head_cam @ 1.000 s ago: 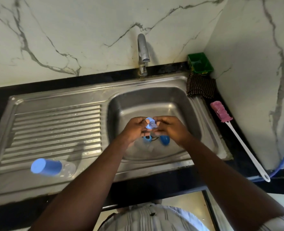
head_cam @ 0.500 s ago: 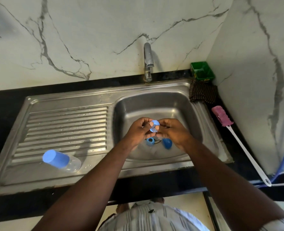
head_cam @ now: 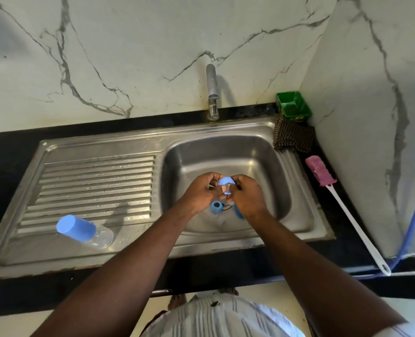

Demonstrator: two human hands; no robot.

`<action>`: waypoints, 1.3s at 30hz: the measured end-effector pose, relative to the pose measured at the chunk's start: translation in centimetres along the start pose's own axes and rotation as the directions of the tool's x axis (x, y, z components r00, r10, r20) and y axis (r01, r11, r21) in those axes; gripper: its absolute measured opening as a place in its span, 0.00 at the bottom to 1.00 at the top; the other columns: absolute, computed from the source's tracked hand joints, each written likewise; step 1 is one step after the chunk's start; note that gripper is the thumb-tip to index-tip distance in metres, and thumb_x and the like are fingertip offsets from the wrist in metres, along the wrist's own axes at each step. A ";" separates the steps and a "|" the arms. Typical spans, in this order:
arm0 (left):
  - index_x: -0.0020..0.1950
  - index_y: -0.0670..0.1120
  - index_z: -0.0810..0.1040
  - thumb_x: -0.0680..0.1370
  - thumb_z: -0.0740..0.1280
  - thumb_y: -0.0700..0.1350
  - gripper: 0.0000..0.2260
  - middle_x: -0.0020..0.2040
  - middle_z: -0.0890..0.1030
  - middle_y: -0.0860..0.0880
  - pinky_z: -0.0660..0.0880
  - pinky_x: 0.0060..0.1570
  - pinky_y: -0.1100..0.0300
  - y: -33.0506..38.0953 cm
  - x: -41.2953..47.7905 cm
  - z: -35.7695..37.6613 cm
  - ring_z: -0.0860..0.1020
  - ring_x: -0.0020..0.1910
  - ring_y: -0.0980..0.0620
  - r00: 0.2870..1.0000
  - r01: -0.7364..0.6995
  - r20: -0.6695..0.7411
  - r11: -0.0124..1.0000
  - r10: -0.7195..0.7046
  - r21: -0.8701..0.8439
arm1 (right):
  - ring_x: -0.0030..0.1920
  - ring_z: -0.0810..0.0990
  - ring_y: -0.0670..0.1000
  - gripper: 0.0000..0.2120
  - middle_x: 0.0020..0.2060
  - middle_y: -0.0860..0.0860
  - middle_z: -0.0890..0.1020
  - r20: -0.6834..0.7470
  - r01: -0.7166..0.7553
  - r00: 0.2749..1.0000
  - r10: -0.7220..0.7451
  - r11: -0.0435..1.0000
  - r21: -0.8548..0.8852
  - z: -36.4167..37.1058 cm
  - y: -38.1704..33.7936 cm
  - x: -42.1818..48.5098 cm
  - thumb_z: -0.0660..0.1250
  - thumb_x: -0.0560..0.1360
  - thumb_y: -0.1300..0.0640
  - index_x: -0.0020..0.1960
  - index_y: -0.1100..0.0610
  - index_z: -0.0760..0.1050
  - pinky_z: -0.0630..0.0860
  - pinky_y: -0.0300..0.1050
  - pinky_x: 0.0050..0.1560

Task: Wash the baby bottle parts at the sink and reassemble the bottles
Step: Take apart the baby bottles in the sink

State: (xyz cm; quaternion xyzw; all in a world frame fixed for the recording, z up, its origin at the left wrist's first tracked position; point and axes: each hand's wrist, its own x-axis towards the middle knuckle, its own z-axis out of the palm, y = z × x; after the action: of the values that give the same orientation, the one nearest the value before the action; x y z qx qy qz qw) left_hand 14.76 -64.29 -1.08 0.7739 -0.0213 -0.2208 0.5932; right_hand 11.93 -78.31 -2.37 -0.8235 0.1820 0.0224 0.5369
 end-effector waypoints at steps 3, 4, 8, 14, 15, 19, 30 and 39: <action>0.58 0.40 0.80 0.77 0.72 0.39 0.10 0.46 0.82 0.50 0.81 0.56 0.51 -0.1 0.2 0.4 0.84 0.48 0.49 0.999 -0.032 -0.002 0.992 0.032 0.120 | 0.40 0.79 0.48 0.07 0.44 0.52 0.82 -0.045 -0.038 0.998 0.036 0.998 -0.046 0.4 0.1 -0.1 0.66 0.77 0.62 0.54 0.60 0.80 0.69 0.33 0.36; 0.56 0.41 0.80 0.76 0.73 0.38 0.10 0.46 0.83 0.51 0.81 0.52 0.57 -0.1 0.1 0.7 0.83 0.44 0.56 0.999 -0.040 0.006 0.986 0.040 0.162 | 0.37 0.77 0.45 0.07 0.43 0.52 0.82 -0.058 -0.062 0.996 0.061 0.998 -0.022 0.4 0.2 0.0 0.66 0.76 0.63 0.53 0.61 0.80 0.67 0.28 0.31; 0.52 0.45 0.81 0.75 0.71 0.39 0.06 0.46 0.84 0.51 0.79 0.49 0.58 -0.2 -0.3 1.5 0.82 0.44 0.55 0.995 -0.064 -0.057 0.948 0.086 0.312 | 0.24 0.77 0.37 0.06 0.33 0.50 0.81 -0.037 -0.103 0.994 0.108 0.989 0.108 0.3 1.0 0.1 0.65 0.76 0.66 0.49 0.63 0.80 0.68 0.26 0.25; 0.50 0.48 0.81 0.76 0.69 0.42 0.04 0.46 0.83 0.55 0.78 0.45 0.64 0.7 -0.4 1.9 0.82 0.44 0.56 0.994 -0.014 -0.097 0.941 0.050 0.339 | 0.34 0.85 0.49 0.10 0.38 0.55 0.86 0.084 -0.080 0.994 0.063 0.974 0.213 -0.3 0.9 0.1 0.64 0.76 0.66 0.51 0.61 0.83 0.79 0.38 0.34; 0.49 0.49 0.80 0.76 0.69 0.43 0.03 0.45 0.82 0.55 0.76 0.43 0.66 0.9 -0.5 2.0 0.81 0.43 0.57 0.993 -0.013 -0.102 0.932 0.054 0.362 | 0.37 0.86 0.55 0.11 0.38 0.57 0.86 0.116 -0.079 0.992 0.052 0.967 0.243 -0.4 0.9 0.1 0.64 0.76 0.66 0.51 0.60 0.84 0.82 0.44 0.37; 0.47 0.45 0.81 0.75 0.68 0.43 0.05 0.41 0.80 0.53 0.70 0.37 0.70 1.1 -0.4 2.6 0.76 0.39 0.59 0.987 -0.034 -0.124 0.878 0.106 0.477 | 0.44 0.82 0.72 0.12 0.41 0.67 0.83 0.250 -0.106 0.968 0.020 0.937 0.332 -0.3 1.4 0.3 0.63 0.73 0.67 0.48 0.61 0.84 0.80 0.69 0.49; 0.44 0.43 0.80 0.75 0.66 0.44 0.06 0.39 0.80 0.50 0.68 0.35 0.61 0.3 -0.8 2.8 0.76 0.39 0.53 0.994 0.017 -0.101 0.836 0.046 0.549 | 0.48 0.79 0.62 0.14 0.48 0.68 0.80 0.435 -0.161 0.899 -0.049 0.887 0.434 -0.1 2.7 0.4 0.60 0.73 0.69 0.56 0.71 0.76 0.76 0.62 0.52; 0.51 0.45 0.82 0.77 0.66 0.39 0.07 0.39 0.76 0.54 0.66 0.35 0.70 -0.8 -0.6 2.0 0.74 0.41 0.54 0.996 -0.037 -0.047 0.797 0.081 0.603 | 0.51 0.82 0.57 0.15 0.51 0.61 0.82 0.470 -0.228 0.883 -0.002 0.873 0.431 1.2 3.6 0.8 0.62 0.75 0.70 0.58 0.62 0.81 0.82 0.55 0.52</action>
State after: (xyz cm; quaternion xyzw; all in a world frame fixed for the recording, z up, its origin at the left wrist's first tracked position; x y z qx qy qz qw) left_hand 13.30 -65.75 -2.00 0.9282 -0.0934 -0.1569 0.3242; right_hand 11.73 -78.75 -6.26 -0.6256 0.0999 0.2019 0.7469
